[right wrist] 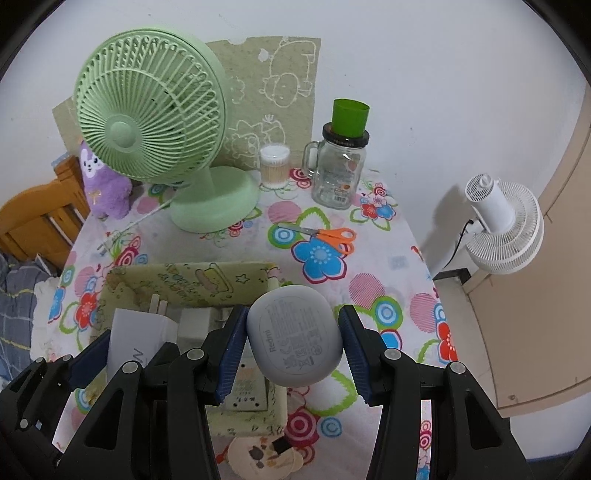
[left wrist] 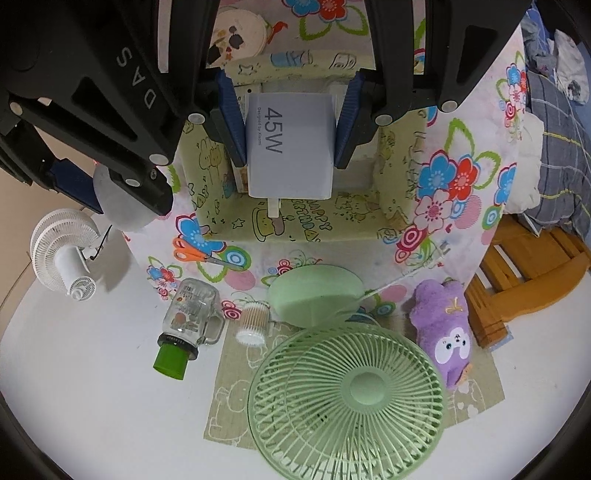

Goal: Organize rigid objects
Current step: 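Carry the cube charger with the left tool while the right tool carries the round case over the box, then open both tools to drop the charger and round case into the box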

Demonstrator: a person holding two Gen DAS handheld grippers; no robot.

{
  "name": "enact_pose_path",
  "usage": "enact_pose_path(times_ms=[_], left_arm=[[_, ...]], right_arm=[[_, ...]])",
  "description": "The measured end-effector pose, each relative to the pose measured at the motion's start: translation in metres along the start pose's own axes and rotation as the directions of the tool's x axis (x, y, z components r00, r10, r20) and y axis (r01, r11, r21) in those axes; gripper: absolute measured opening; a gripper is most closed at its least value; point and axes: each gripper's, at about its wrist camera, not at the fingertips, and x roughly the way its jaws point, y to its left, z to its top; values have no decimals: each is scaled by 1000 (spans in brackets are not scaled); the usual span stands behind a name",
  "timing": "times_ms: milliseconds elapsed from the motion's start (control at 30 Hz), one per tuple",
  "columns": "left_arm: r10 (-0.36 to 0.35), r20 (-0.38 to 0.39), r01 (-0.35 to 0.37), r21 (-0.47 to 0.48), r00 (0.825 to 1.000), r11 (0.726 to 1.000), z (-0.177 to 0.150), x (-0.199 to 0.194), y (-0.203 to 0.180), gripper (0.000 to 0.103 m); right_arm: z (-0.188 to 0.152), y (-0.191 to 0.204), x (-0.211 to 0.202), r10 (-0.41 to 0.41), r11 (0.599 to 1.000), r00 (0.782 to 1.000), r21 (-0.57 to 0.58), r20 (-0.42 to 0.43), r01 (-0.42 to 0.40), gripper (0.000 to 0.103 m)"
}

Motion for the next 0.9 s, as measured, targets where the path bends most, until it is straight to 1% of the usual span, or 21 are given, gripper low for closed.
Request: enact_pose_path(times_ms=[333,533,633,767,900], left_arm=[[10,-53,-10,0,999,1000,-2,31,-1,48],[3,-83,-5,-24,997,1000,-8,46,2,49],[14,-61,-14,-9,998,1000,-9,46,2,49],[4,-71,-5,-16,997,1000,-10,49,3,49],[10,-63,-11,-14,998,1000,-10,45,4,62]], right_arm=[[-4,-3,30,-8,1000,999,15,-49,9,54],[-10,-2,39,-10,1000,998,11,-67,11,54],[-12,-1,42,-9,1000,997,10,-70,9,54],[-13,-1,43,-13,1000,997,6,-70,14,54],[-13,1,41,-10,1000,998,5,-65,10,54]])
